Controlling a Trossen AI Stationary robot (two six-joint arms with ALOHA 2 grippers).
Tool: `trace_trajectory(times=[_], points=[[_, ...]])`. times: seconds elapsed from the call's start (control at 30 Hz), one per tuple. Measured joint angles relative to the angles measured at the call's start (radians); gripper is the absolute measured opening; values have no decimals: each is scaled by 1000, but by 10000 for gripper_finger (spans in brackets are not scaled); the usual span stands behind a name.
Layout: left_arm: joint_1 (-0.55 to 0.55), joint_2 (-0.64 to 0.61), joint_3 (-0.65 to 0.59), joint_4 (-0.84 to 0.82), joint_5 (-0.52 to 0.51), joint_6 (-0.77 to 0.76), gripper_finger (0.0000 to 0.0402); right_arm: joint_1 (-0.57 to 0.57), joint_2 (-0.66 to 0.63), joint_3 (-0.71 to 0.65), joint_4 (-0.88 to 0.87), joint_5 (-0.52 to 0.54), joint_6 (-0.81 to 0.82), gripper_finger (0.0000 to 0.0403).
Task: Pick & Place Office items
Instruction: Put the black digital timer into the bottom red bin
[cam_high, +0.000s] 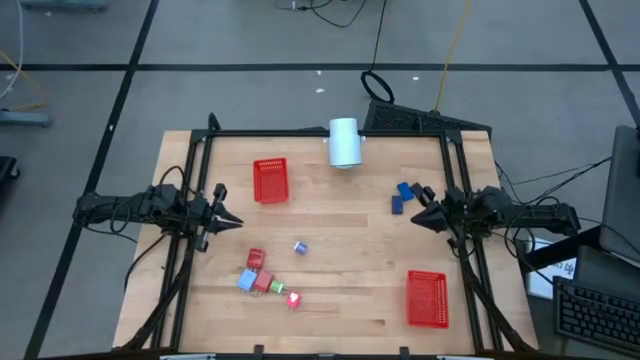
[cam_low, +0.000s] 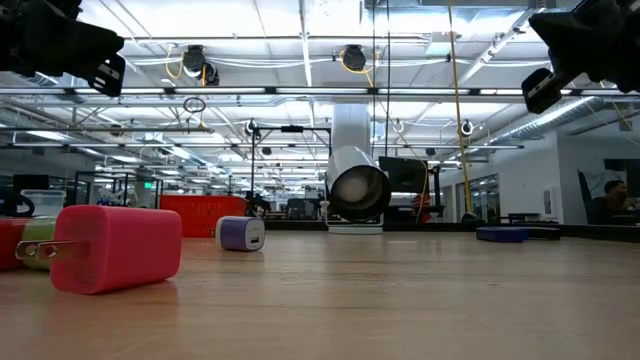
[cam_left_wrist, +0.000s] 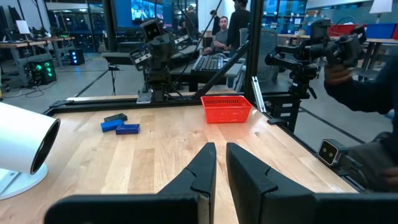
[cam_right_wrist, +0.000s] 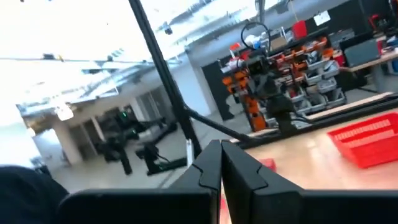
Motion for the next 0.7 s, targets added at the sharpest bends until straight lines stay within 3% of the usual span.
trace_trajectory(times=[0.17, 0.43, 0.57, 0.7], points=[[0, 0, 0, 0, 0, 0, 42, 0, 2, 0, 54, 125, 36, 0], [0, 0, 0, 0, 0, 0, 42, 0, 6, 0, 39, 209, -22, 0], [0, 0, 0, 0, 0, 0, 42, 0, 12, 0, 36, 217, -129, 0], [0, 0, 0, 0, 0, 0, 42, 0, 49, 0, 104, 380, -188, 19]])
